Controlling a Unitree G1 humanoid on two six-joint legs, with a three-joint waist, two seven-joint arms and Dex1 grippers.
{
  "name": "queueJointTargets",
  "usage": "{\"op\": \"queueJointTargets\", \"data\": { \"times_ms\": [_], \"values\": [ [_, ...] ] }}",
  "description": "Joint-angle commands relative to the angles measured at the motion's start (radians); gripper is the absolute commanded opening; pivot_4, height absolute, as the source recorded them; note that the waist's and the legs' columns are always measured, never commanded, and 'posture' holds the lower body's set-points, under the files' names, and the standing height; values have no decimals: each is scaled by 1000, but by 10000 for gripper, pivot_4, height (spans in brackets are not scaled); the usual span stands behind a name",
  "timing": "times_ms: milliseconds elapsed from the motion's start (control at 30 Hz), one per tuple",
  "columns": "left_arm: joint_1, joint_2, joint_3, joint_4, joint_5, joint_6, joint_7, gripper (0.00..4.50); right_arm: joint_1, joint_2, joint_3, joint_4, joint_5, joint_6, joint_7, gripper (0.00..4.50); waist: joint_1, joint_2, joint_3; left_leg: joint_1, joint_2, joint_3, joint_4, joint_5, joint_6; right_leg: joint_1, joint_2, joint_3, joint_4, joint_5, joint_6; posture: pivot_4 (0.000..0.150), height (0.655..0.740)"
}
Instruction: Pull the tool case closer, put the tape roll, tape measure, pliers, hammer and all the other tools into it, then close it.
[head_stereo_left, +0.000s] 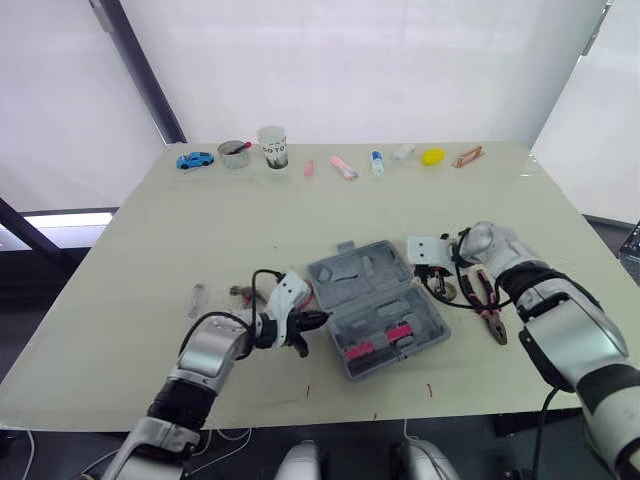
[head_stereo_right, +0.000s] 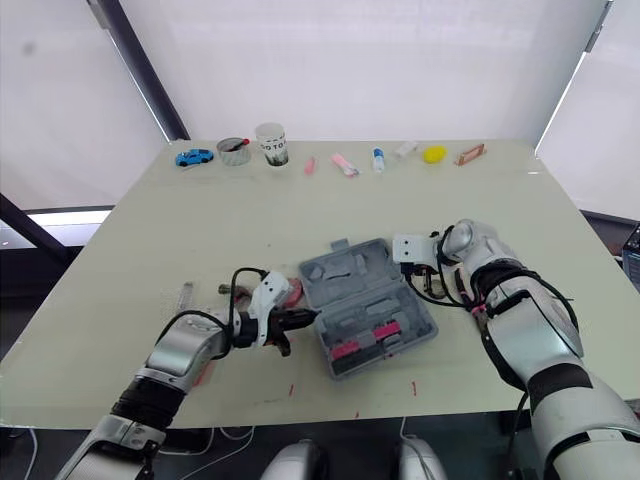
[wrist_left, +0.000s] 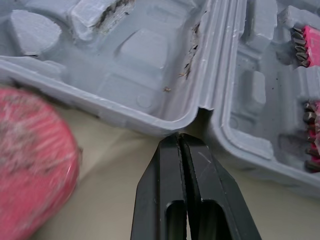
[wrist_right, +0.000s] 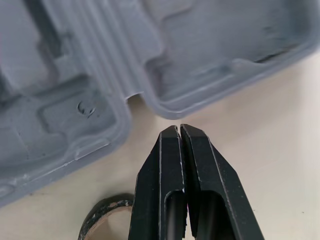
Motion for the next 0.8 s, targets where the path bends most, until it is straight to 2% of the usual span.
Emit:
{"op": "queueJointTargets", "data": {
  "times_ms": [33,300,467,633,800],
  "values": [
    [-26,-13,-14,18,23,-4,-6,1352,-32,14,-1,7,-25,-29,24,933,1,0,0,0,0,0,0,0,0,0,0,0,0,0,0,1500,7400],
    [-62,-10,-17,70,61,-34,-54,1352,-10,31,-61,-13,22,-20,180,933,-1,0,0,1,0,0,0,0,0,1,0,0,1,0,0,1500,7400],
    [-83,33,-26,120,93,-74,-118,1352,35,19,-87,-71,50,-10,286,933,-13,0,0,1,0,-1,0,0,0,1,0,0,1,0,0,1500,7400],
    [-90,46,-31,132,105,-94,-171,1352,104,1,-112,-169,81,23,339,933,-24,1,0,1,0,-1,0,0,0,1,0,0,1,0,0,1500,7400],
    [-41,88,-47,67,107,-94,-236,1352,217,-31,-134,-358,128,107,403,933,-24,1,0,2,0,-1,0,0,0,1,1,0,1,0,0,1500,7400]
  ]
}}
